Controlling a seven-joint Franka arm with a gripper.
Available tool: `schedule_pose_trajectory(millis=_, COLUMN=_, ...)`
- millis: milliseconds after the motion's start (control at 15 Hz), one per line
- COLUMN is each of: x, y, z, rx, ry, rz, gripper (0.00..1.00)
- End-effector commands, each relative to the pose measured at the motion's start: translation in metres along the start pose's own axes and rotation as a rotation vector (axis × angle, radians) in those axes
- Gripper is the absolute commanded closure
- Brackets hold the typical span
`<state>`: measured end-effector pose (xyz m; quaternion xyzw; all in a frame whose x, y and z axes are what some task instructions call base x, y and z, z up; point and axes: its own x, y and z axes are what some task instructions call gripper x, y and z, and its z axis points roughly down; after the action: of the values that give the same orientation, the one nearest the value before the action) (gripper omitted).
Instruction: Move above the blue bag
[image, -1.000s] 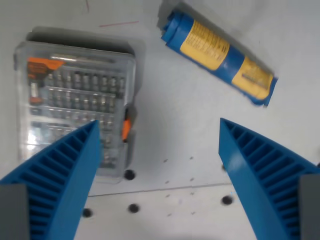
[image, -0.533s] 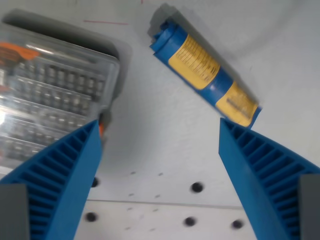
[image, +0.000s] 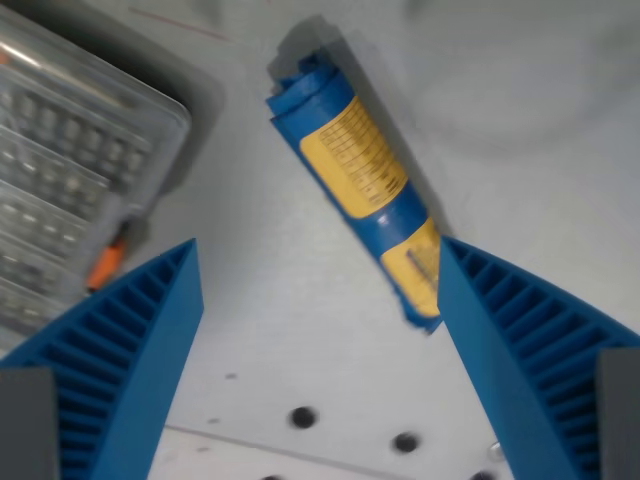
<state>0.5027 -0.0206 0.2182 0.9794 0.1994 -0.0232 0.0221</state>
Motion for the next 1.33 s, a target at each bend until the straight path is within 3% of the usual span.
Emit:
schedule_pose_trajectory(millis=67, x=-0.005, y=0.006, z=0.011, rx=-0.08, ry=0.072, rz=-0.353, gripper=0.0)
schedule_pose_trajectory(millis=733, x=-0.011, y=0.019, z=0.041, rx=-0.093, ry=0.08, rz=-0.417, gripper=0.0)
schedule_pose_trajectory(millis=1333, x=-0.014, y=0.022, z=0.049, rx=-0.09, ry=0.075, rz=-0.355, gripper=0.0)
